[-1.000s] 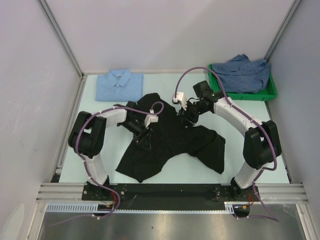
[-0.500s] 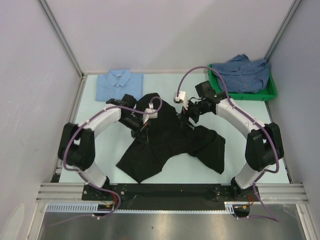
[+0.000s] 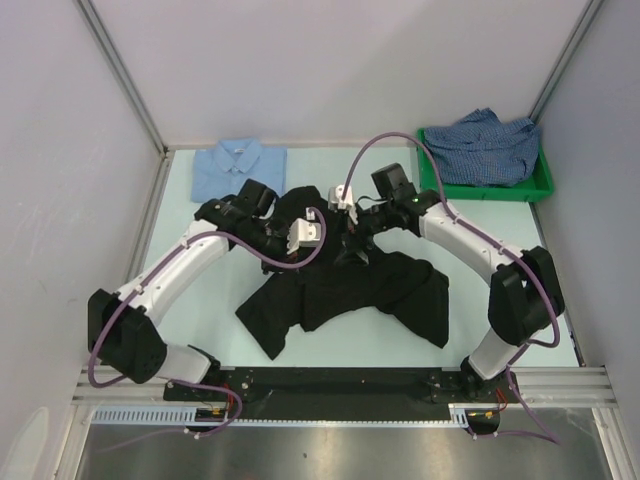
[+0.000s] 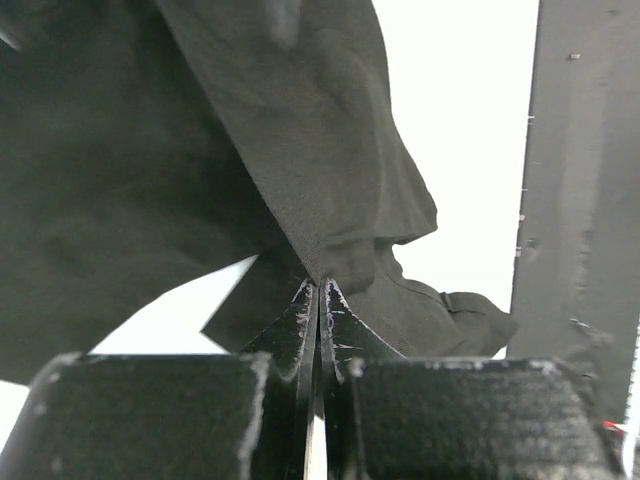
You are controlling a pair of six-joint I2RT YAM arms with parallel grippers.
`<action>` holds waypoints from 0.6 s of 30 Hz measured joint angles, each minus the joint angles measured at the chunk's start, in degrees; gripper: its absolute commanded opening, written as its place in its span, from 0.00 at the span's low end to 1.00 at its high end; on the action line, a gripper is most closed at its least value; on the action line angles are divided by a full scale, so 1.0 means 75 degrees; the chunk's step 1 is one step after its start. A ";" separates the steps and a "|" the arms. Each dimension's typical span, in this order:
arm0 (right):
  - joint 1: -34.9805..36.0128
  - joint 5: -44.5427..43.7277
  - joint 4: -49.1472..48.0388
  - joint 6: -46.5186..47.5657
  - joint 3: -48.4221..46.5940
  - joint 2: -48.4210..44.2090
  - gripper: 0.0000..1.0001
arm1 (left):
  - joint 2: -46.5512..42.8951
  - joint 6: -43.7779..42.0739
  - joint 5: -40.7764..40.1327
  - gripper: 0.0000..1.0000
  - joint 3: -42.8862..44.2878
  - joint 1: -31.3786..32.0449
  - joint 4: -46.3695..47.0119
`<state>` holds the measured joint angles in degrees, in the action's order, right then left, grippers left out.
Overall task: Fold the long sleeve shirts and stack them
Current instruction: Flatten the shirt out
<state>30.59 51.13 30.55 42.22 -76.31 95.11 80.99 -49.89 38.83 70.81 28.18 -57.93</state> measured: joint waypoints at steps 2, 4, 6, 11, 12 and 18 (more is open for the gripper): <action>0.0274 0.0143 -0.0140 0.0000 0.0009 -0.0003 0.85 | -0.0201 -0.0044 -0.0119 0.02 -0.0099 0.0003 0.0166; 0.0519 0.0254 -0.0370 -0.0029 0.0041 -0.0003 0.81 | -0.0449 -0.0099 -0.0157 0.01 -0.0227 0.0003 0.0265; 0.0685 0.0329 -0.0542 -0.0058 0.0070 0.0006 0.72 | -0.0705 -0.0166 -0.0163 0.01 -0.0338 0.0003 0.0338; 0.0810 0.0437 -0.0833 -0.0052 0.0058 0.0242 0.48 | -0.0997 -0.0227 -0.0245 0.00 -0.0446 0.0003 0.0455; 0.0828 0.0440 -0.0799 0.0020 0.0055 0.0312 0.47 | -0.1003 -0.0224 -0.0306 0.00 -0.0452 0.0003 0.0493; 0.1119 0.0367 0.0023 0.0627 0.0044 0.0463 0.16 | -0.1070 -0.0221 -0.0484 0.00 -0.0484 -0.0009 0.0787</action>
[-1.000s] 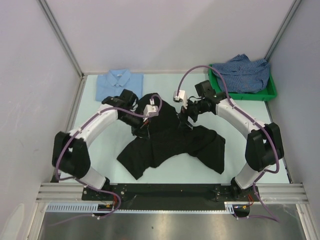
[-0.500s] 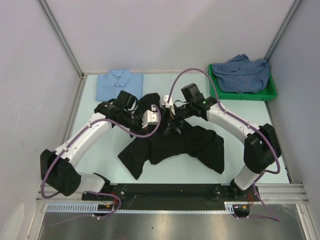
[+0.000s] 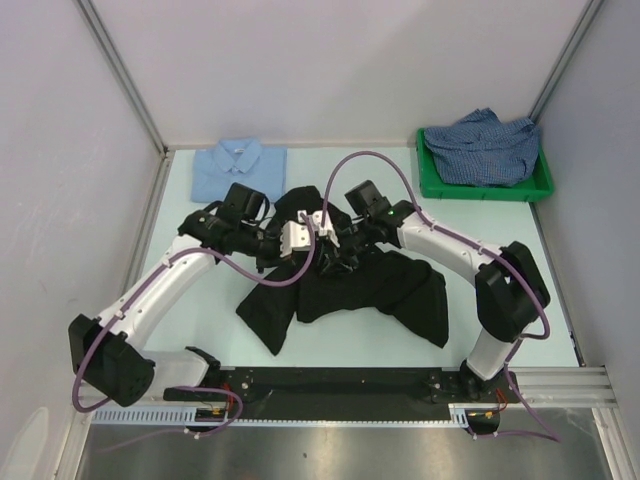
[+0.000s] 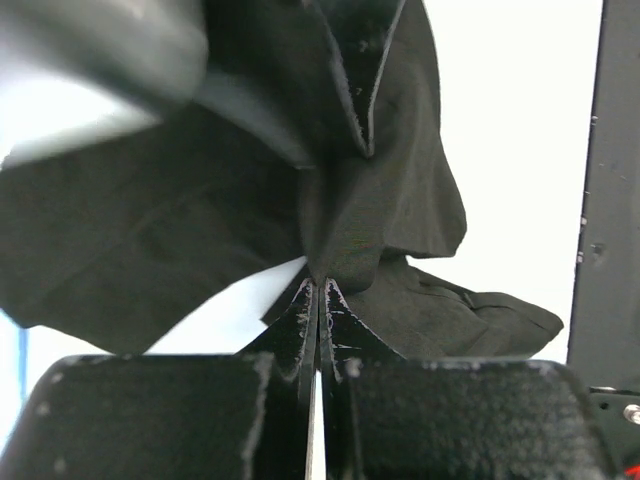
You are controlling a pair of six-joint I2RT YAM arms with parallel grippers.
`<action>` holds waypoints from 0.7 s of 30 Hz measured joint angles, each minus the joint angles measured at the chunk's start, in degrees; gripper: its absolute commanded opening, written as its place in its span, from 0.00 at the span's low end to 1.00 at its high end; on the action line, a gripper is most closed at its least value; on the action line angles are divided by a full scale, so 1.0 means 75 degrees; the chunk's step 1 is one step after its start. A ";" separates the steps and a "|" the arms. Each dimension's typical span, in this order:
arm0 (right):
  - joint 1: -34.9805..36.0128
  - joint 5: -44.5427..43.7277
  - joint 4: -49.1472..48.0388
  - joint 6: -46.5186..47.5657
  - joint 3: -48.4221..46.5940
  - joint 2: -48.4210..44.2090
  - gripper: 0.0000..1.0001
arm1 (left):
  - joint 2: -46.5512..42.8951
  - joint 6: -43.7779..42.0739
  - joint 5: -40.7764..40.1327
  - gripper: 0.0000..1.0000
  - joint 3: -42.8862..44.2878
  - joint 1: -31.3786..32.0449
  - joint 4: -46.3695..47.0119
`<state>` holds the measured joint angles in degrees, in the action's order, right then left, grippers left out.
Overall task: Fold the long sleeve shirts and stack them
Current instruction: Flatten the shirt out
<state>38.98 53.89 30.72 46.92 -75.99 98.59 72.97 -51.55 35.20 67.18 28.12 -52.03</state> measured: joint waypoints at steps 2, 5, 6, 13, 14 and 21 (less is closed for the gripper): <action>0.0082 -0.0064 0.0224 0.0154 -0.0023 0.0000 0.00 | -0.0067 0.0006 -0.0026 0.00 -0.0003 -0.0012 0.0093; 0.0061 -0.0297 0.0323 0.0117 -0.0111 0.0000 0.00 | -0.0192 0.0079 -0.0052 0.02 0.0000 -0.0012 0.0187; 0.0026 -0.0414 0.0297 0.0026 -0.0178 0.0000 0.00 | -0.0233 0.0131 -0.0044 0.02 0.0000 -0.0012 0.0224; -0.0670 -0.1655 -0.0778 -0.1900 -0.0595 -0.0705 0.00 | -0.0356 0.0851 -0.0044 0.04 0.0321 0.0705 0.0723; -0.0822 -0.1888 -0.0953 -0.2259 -0.0527 -0.1023 0.00 | -0.0294 0.1046 -0.0114 0.09 0.0396 0.1075 0.0921; -0.2078 -0.3733 -0.1684 -0.3602 0.1125 -0.4893 0.00 | 0.0956 0.2113 0.0589 0.60 0.1151 0.3075 0.1498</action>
<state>23.40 25.89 18.09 19.90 -67.55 61.89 80.14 -35.70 39.62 75.81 51.18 -40.80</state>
